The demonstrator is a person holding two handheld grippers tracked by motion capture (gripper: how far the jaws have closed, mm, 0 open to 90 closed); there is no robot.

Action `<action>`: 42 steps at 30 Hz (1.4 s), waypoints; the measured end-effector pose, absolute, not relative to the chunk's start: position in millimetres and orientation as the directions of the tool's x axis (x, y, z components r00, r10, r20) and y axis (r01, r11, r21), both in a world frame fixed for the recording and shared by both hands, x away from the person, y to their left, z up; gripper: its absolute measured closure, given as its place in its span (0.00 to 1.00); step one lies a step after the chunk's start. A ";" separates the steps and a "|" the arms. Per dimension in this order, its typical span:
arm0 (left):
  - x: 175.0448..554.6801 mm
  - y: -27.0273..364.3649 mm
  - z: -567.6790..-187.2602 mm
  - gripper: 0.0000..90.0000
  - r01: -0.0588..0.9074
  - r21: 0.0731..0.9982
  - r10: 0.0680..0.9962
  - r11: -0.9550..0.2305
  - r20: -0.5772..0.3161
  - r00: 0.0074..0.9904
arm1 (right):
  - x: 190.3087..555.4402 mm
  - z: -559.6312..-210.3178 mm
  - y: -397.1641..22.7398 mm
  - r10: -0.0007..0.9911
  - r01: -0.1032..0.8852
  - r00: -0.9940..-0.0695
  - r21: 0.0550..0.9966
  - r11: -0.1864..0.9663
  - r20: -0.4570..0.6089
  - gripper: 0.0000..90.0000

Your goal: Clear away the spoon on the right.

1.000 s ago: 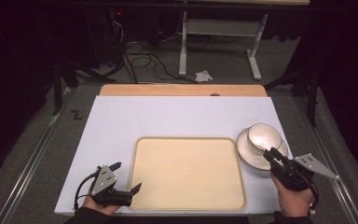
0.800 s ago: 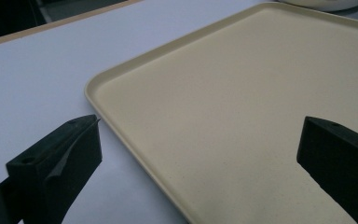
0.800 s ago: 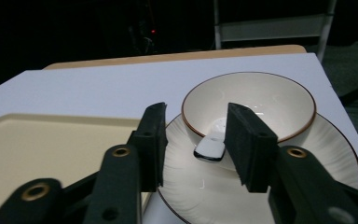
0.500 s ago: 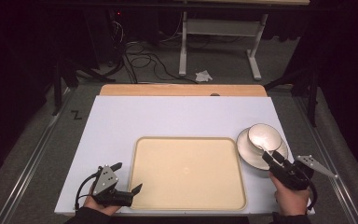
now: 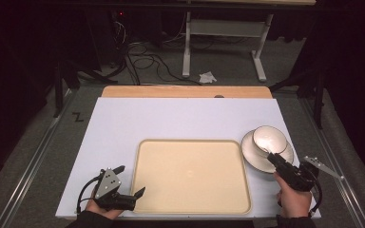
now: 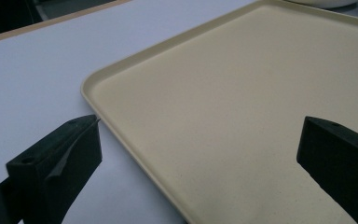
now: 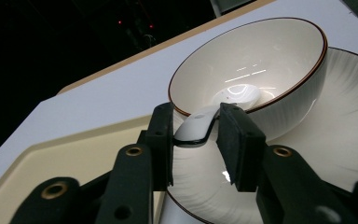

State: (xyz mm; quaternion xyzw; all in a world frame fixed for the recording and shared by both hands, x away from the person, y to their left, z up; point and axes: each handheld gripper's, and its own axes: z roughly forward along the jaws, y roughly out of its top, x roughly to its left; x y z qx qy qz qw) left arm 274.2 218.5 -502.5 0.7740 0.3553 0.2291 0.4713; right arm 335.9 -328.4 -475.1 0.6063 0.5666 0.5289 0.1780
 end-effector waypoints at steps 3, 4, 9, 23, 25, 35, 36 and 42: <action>274.1 218.4 -502.4 0.00 0.333 0.893 0.765 -0.303 0.020 0.643 | 335.6 -474.7 -329.3 0.880 0.497 -0.192 0.816 -0.294 0.434 0.79; 274.0 218.4 -502.3 0.00 0.333 0.892 0.766 -0.304 0.021 0.643 | 335.4 -474.6 -329.7 0.883 0.497 -0.188 0.817 -0.293 0.431 0.81; 273.9 218.6 -502.1 0.00 0.333 0.892 0.765 -0.305 0.021 0.644 | 335.0 -474.0 -331.0 0.894 0.498 -0.168 0.818 -0.287 0.416 0.85; 273.4 218.8 -501.5 0.00 0.330 0.894 0.763 -0.304 0.021 0.646 | 336.0 -472.1 -331.1 0.924 0.496 -0.177 0.841 -0.215 0.340 0.97; 273.4 218.8 -501.5 0.01 0.329 0.894 0.762 -0.304 0.021 0.647 | 336.1 -472.0 -331.0 0.926 0.495 -0.179 0.843 -0.208 0.334 0.97; 273.2 218.9 -501.2 0.01 0.327 0.895 0.763 -0.303 0.022 0.645 | 331.7 -465.9 -329.7 0.940 0.447 -0.216 0.883 -0.147 0.265 0.98; 273.2 218.9 -501.2 0.01 0.327 0.895 0.763 -0.303 0.022 0.646 | 331.2 -465.4 -329.8 0.940 0.444 -0.213 0.884 -0.148 0.265 0.98; 273.2 219.1 -501.1 0.01 0.327 0.896 0.765 -0.302 0.023 0.644 | 327.2 -460.7 -331.0 0.942 0.407 -0.222 0.902 -0.144 0.250 0.98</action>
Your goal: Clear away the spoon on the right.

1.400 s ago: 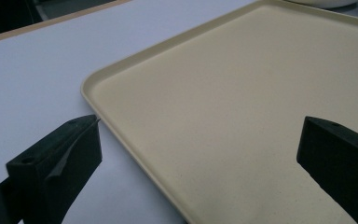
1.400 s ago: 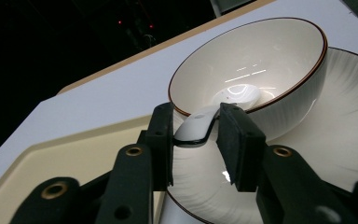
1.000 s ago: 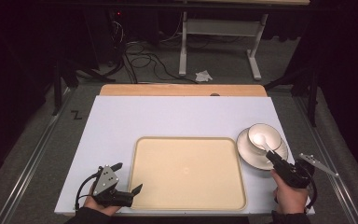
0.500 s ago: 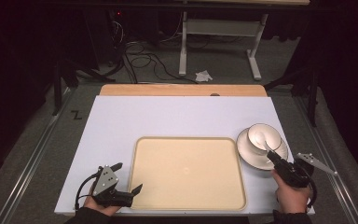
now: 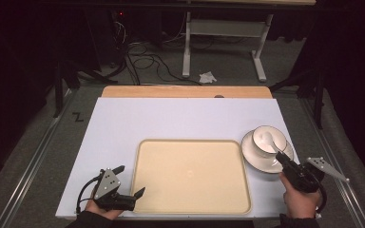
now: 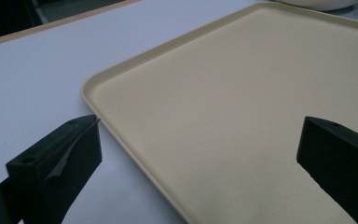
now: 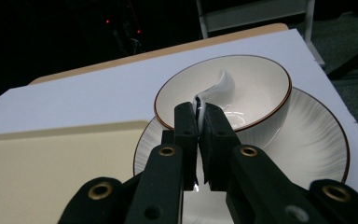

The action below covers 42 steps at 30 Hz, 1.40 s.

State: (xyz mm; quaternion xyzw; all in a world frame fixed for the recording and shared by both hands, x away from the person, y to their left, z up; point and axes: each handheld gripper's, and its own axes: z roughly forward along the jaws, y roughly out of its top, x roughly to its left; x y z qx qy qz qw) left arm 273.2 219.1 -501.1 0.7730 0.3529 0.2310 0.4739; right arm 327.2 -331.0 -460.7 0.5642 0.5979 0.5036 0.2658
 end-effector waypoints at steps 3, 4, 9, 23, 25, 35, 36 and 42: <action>273.2 219.2 -501.0 0.00 0.325 0.896 0.764 -0.302 0.024 0.645 | 326.0 -458.5 -329.8 0.944 0.394 -0.238 0.911 -0.120 0.228 0.98; 273.2 219.2 -501.0 0.00 0.325 0.896 0.764 -0.302 0.024 0.645 | 325.6 -457.8 -329.0 0.943 0.391 -0.247 0.913 -0.114 0.223 0.98; 273.5 219.3 -501.2 0.01 0.326 0.896 0.765 -0.300 0.021 0.644 | 322.3 -453.4 -325.5 0.948 0.360 -0.260 0.929 -0.083 0.186 0.98; 273.8 219.6 -501.4 0.00 0.328 0.896 0.765 -0.300 0.021 0.643 | 309.5 -436.5 -318.4 0.940 0.290 -0.309 0.956 -0.055 0.147 0.98; 273.8 219.8 -501.4 0.01 0.328 0.896 0.766 -0.299 0.020 0.643 | 306.2 -433.3 -314.3 0.935 0.280 -0.327 0.959 -0.043 0.138 0.98; 273.7 219.8 -501.3 0.01 0.328 0.896 0.766 -0.298 0.020 0.642 | 299.1 -429.7 -290.8 0.903 0.271 -0.414 0.963 -0.002 0.119 0.98; 273.7 219.6 -501.4 0.01 0.327 0.897 0.767 -0.297 0.020 0.642 | 298.7 -430.1 -287.4 0.899 0.271 -0.423 0.963 0.002 0.117 0.98; 273.5 220.0 -501.0 0.01 0.325 0.898 0.766 -0.297 0.021 0.643 | 299.1 -434.5 -268.5 0.876 0.284 -0.471 0.958 0.033 0.110 0.98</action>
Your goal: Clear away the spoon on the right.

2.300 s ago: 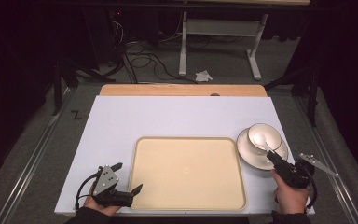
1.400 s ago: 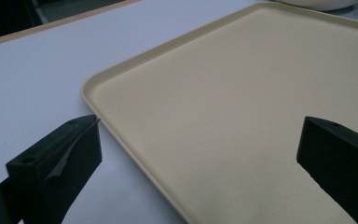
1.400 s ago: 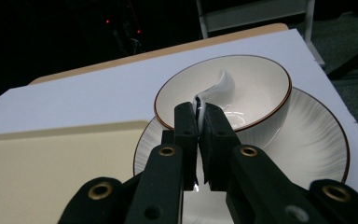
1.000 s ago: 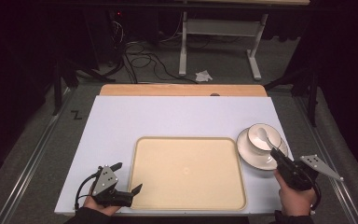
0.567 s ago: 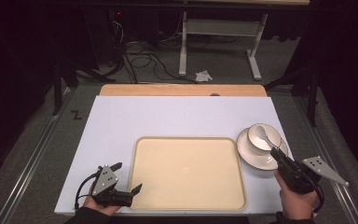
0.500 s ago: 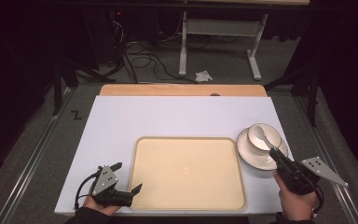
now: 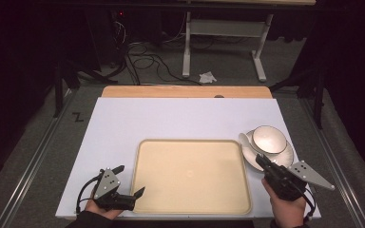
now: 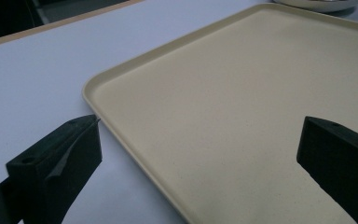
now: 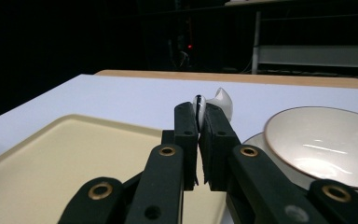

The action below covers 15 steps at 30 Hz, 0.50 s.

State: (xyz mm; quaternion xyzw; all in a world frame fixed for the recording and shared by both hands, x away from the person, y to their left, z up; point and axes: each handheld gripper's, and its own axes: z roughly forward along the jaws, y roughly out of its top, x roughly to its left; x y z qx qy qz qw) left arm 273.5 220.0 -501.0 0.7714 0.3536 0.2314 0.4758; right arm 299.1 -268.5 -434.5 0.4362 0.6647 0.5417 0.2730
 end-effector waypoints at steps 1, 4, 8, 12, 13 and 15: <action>273.4 220.0 -501.0 0.00 0.325 0.898 0.766 -0.297 0.020 0.643 | 299.8 -436.3 -261.6 0.867 0.291 -0.486 0.956 0.044 0.108 0.98; 273.5 219.8 -501.0 0.01 0.325 0.897 0.765 -0.299 0.022 0.644 | 300.3 -437.6 -254.7 0.861 0.297 -0.499 0.953 0.058 0.103 0.98; 273.4 219.9 -500.9 0.00 0.325 0.897 0.765 -0.299 0.022 0.644 | 301.6 -440.2 -234.8 0.839 0.298 -0.537 0.950 0.092 0.087 0.98; 273.5 219.9 -500.9 0.01 0.324 0.897 0.764 -0.300 0.022 0.645 | 302.2 -442.1 -224.0 0.827 0.301 -0.556 0.948 0.103 0.087 0.98; 273.4 219.9 -500.8 0.00 0.324 0.897 0.764 -0.301 0.024 0.645 | 302.1 -443.0 -218.7 0.823 0.302 -0.563 0.947 0.112 0.082 0.98; 273.4 219.9 -500.8 0.00 0.324 0.897 0.764 -0.300 0.023 0.645 | 302.4 -443.6 -216.4 0.820 0.301 -0.567 0.947 0.115 0.081 0.98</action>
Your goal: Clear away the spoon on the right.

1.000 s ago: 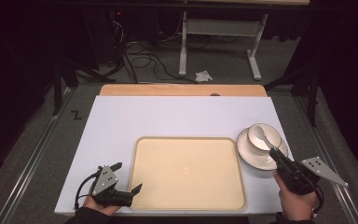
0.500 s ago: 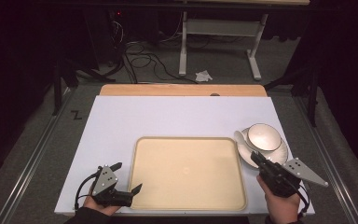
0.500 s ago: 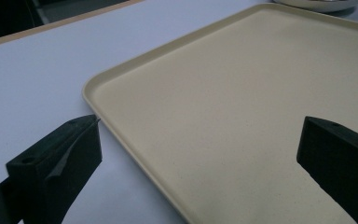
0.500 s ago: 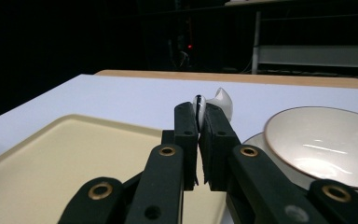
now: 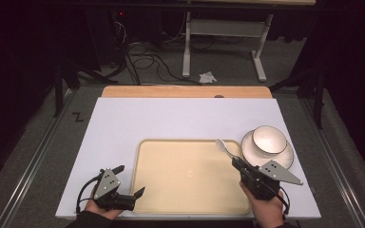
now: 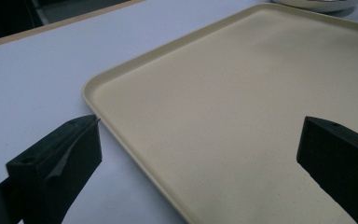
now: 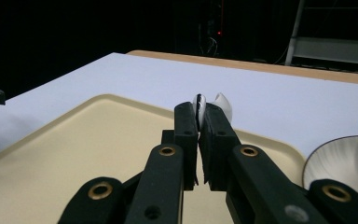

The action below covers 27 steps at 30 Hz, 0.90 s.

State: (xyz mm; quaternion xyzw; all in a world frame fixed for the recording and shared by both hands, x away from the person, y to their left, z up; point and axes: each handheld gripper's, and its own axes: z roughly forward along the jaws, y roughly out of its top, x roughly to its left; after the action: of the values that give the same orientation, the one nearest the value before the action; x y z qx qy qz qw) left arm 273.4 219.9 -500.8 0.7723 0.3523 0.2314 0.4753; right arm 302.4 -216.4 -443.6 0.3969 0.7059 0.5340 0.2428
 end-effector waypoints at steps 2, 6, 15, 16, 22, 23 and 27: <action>273.3 220.1 -500.6 0.00 0.324 0.897 0.764 -0.300 0.023 0.644 | 303.1 -444.7 -212.4 0.816 0.300 -0.574 0.946 0.123 0.076 0.98; 273.4 220.2 -500.7 0.00 0.323 0.898 0.764 -0.299 0.023 0.644 | 303.4 -446.3 -212.3 0.815 0.302 -0.575 0.945 0.126 0.075 0.98; 272.9 220.2 -500.2 0.01 0.322 0.899 0.764 -0.297 0.021 0.645 | 313.1 -460.3 -214.8 0.829 0.352 -0.555 0.923 0.157 0.071 0.98; 273.0 220.3 -500.2 0.00 0.322 0.899 0.764 -0.296 0.021 0.645 | 314.0 -461.6 -215.3 0.830 0.355 -0.554 0.921 0.159 0.070 0.98; 272.9 220.4 -500.1 0.01 0.321 0.899 0.764 -0.297 0.022 0.645 | 315.9 -466.7 -216.9 0.836 0.372 -0.544 0.914 0.163 0.072 0.98; 272.8 220.4 -500.1 0.00 0.321 0.900 0.764 -0.296 0.022 0.645 | 315.6 -466.7 -216.9 0.835 0.368 -0.547 0.915 0.167 0.067 0.98; 272.6 220.4 -500.0 0.00 0.320 0.901 0.764 -0.295 0.021 0.645 | 312.5 -469.6 -215.9 0.832 0.370 -0.551 0.912 0.179 0.060 0.98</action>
State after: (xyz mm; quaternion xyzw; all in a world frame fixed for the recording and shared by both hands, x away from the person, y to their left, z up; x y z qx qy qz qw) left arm 272.6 220.4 -500.0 0.7704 0.3516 0.2320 0.4786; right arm 312.5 -215.9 -469.6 0.4113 0.7309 0.4913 0.2352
